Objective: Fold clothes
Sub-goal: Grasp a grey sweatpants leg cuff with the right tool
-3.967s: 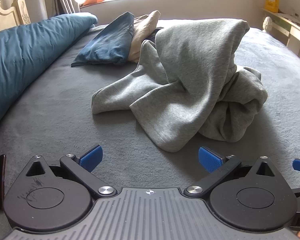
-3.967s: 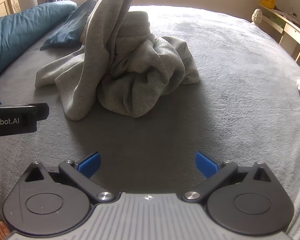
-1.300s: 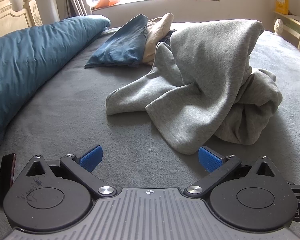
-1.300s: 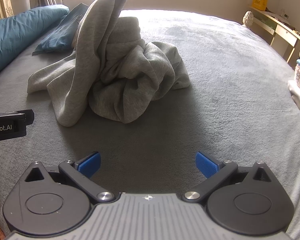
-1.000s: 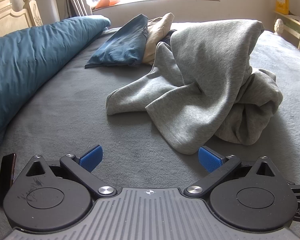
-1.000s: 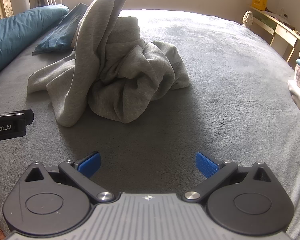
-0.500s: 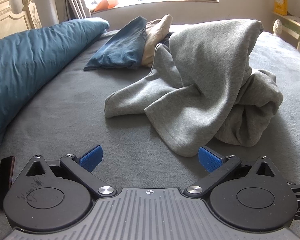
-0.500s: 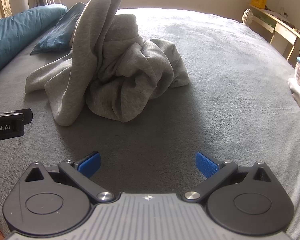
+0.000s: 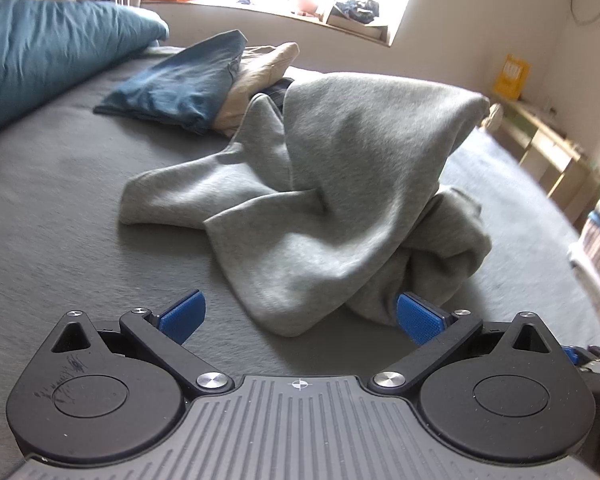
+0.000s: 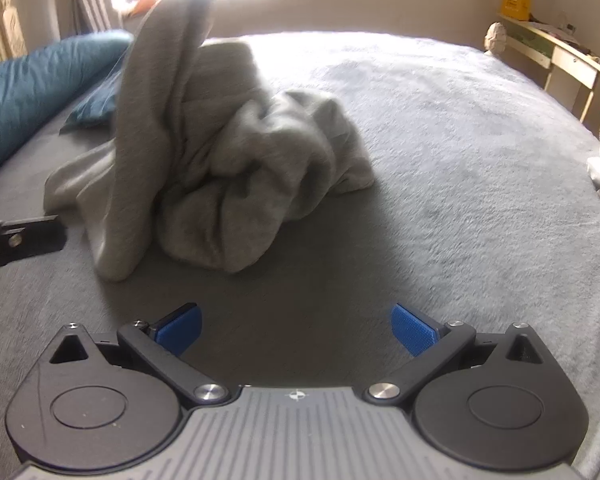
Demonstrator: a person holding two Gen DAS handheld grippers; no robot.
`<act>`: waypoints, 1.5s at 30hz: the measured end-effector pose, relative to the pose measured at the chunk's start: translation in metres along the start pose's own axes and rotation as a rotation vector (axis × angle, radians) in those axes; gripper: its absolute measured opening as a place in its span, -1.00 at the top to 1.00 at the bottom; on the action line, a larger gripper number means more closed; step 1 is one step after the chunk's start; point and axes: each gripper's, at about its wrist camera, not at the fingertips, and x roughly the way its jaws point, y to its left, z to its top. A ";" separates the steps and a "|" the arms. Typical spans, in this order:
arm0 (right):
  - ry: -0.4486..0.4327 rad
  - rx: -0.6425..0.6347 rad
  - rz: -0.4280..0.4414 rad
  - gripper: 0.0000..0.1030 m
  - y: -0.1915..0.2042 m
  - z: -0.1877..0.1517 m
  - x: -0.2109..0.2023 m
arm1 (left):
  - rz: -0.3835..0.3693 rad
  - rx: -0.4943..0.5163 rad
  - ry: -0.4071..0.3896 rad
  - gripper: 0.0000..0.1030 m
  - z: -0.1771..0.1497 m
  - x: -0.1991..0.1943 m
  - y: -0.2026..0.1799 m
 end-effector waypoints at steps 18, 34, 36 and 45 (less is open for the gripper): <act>-0.124 0.407 0.307 -1.00 -0.080 0.116 0.071 | -0.121 0.406 -0.157 -0.31 0.089 0.054 -0.085; -0.047 0.266 0.430 0.78 -0.062 0.071 0.055 | 0.077 0.149 -0.132 0.85 0.062 -0.018 0.022; -0.046 0.266 0.458 0.80 -0.067 0.059 0.039 | 0.090 0.104 -0.107 0.85 0.049 -0.034 0.038; 0.059 0.221 0.448 0.63 -0.083 0.021 0.002 | 0.030 0.058 0.101 0.58 -0.008 -0.058 0.071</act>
